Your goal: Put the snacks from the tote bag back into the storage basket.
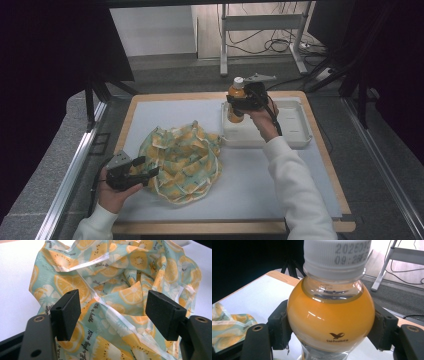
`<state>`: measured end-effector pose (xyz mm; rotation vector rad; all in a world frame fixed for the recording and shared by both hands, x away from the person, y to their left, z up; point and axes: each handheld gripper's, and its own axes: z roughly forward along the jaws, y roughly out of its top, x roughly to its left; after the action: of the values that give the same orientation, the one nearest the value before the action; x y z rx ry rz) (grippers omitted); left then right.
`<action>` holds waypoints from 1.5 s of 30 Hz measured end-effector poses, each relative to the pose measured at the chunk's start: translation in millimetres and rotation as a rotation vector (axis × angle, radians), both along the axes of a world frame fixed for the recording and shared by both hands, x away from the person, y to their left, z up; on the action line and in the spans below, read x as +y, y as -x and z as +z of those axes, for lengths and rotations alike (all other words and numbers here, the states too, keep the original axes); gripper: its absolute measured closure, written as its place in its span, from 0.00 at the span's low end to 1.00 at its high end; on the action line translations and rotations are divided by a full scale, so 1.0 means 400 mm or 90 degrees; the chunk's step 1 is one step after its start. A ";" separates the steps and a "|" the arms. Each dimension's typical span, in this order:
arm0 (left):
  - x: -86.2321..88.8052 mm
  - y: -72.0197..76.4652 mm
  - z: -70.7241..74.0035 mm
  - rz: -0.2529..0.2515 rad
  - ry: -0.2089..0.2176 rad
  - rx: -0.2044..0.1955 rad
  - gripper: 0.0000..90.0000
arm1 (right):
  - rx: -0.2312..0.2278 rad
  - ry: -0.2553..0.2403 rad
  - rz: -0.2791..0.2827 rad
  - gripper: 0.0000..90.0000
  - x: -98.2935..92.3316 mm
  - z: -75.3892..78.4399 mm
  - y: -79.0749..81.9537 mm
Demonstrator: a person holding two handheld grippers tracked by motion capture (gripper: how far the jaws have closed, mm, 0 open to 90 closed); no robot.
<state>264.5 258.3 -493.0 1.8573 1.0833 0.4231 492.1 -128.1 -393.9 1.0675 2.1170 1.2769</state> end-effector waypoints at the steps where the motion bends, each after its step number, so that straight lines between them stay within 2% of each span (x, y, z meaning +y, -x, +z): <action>1: 0.000 0.000 0.000 0.000 0.000 0.000 0.32 | 0.000 0.001 -0.001 0.34 0.000 -0.002 -0.003; 22: 0.002 0.000 0.001 0.000 0.002 0.000 0.32 | 0.027 0.007 -0.042 0.34 0.010 -0.067 -0.082; 41: 0.008 -0.002 0.001 0.000 0.006 0.000 0.32 | 0.025 0.011 -0.063 0.34 0.027 -0.105 -0.145; 45: 0.010 -0.003 0.001 0.000 0.008 -0.001 0.32 | 0.021 0.021 -0.063 0.34 0.038 -0.114 -0.156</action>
<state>265.6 262.1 -492.5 1.8457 1.0830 0.4171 554.6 -112.9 -439.4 1.1721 2.0742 1.1823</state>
